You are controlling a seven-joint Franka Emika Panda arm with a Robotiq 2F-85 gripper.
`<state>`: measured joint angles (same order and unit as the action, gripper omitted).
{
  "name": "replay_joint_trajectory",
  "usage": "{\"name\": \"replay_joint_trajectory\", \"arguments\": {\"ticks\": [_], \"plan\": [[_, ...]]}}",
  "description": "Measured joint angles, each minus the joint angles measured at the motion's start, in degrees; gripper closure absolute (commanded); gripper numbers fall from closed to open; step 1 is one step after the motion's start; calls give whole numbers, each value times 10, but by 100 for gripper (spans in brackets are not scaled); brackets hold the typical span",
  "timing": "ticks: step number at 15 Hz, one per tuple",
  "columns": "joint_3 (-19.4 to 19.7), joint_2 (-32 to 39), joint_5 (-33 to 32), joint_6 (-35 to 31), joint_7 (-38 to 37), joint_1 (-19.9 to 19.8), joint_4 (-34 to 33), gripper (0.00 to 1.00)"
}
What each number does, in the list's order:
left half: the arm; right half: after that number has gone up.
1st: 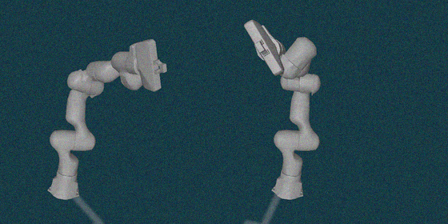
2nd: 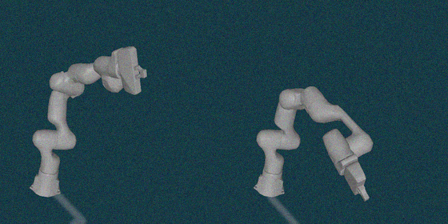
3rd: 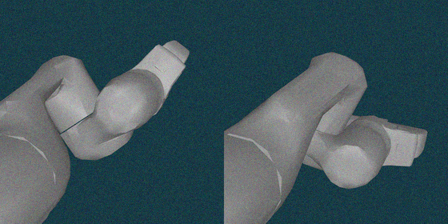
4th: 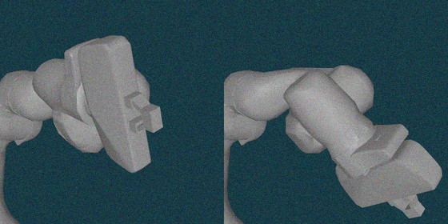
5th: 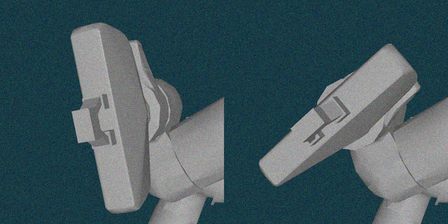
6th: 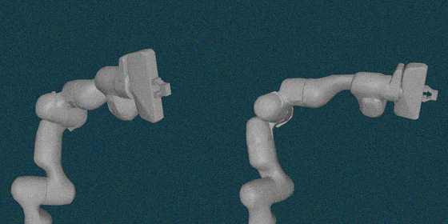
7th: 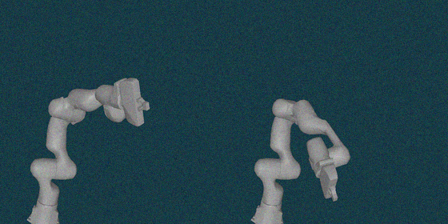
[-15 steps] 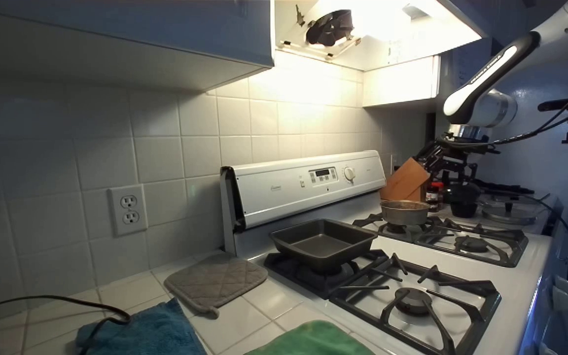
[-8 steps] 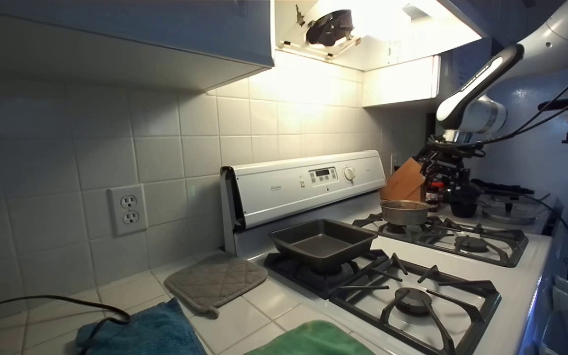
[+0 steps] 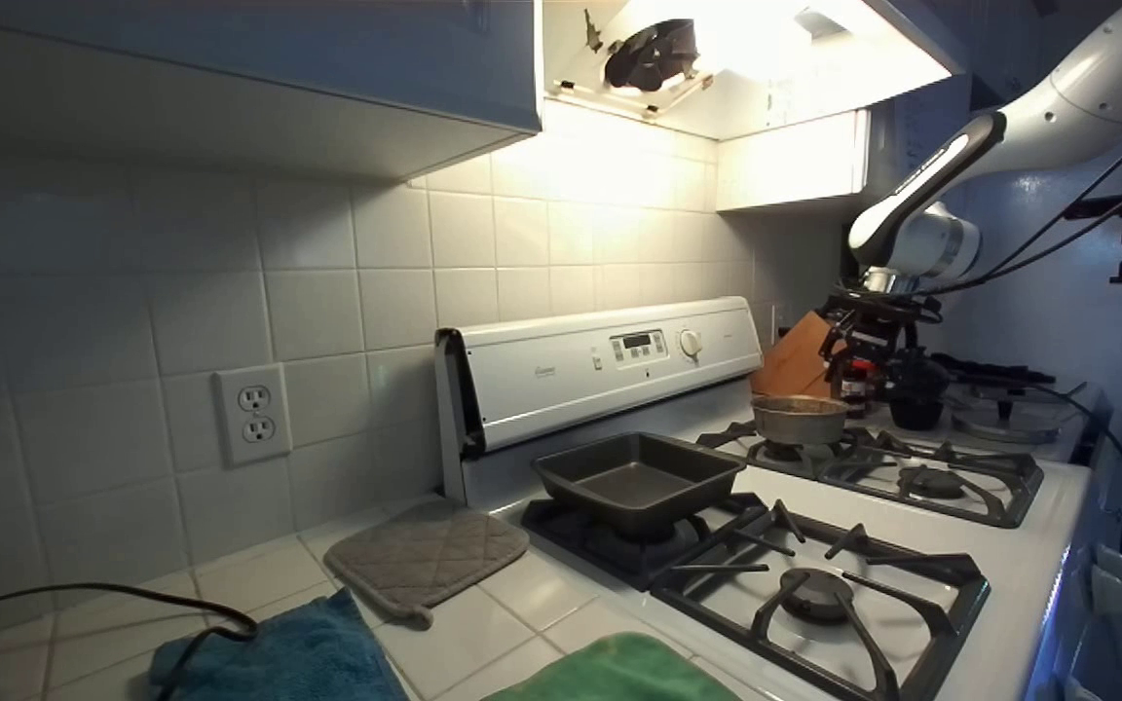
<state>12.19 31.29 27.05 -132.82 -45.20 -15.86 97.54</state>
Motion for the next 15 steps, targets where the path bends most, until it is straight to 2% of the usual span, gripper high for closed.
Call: {"name": "replay_joint_trajectory", "arguments": {"ticks": [15], "plan": [[-29, 84, 100, 55, -49, -41, -93, 0]]}}
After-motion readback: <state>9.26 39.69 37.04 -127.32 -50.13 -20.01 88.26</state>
